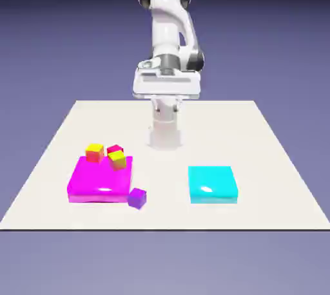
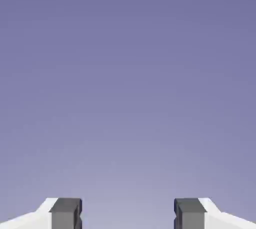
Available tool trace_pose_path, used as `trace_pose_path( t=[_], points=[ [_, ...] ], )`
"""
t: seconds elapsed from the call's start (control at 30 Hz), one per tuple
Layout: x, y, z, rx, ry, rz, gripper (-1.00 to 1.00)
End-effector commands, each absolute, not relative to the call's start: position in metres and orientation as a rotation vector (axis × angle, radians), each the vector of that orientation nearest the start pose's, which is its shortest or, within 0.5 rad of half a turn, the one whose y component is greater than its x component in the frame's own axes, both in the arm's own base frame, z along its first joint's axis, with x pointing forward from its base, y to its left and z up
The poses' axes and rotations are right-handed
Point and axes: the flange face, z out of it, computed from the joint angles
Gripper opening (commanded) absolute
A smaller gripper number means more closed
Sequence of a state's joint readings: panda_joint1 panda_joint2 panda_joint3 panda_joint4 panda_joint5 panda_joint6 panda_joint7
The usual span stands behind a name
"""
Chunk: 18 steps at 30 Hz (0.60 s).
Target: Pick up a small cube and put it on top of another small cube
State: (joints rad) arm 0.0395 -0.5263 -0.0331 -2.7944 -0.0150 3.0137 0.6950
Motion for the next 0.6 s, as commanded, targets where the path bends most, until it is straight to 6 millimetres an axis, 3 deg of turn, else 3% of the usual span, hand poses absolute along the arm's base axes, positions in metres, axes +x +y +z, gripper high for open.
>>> trace_pose_path(
  t=[0.0,0.27,0.57],
  points=[
    [0.403,0.003,0.434,-2.609,0.854,-0.944,0.00],
    [0.439,-0.007,0.335,-3.012,0.420,-0.541,0.00],
    [0.449,-0.033,0.225,-3.306,-0.217,0.030,0.00]
  ],
)
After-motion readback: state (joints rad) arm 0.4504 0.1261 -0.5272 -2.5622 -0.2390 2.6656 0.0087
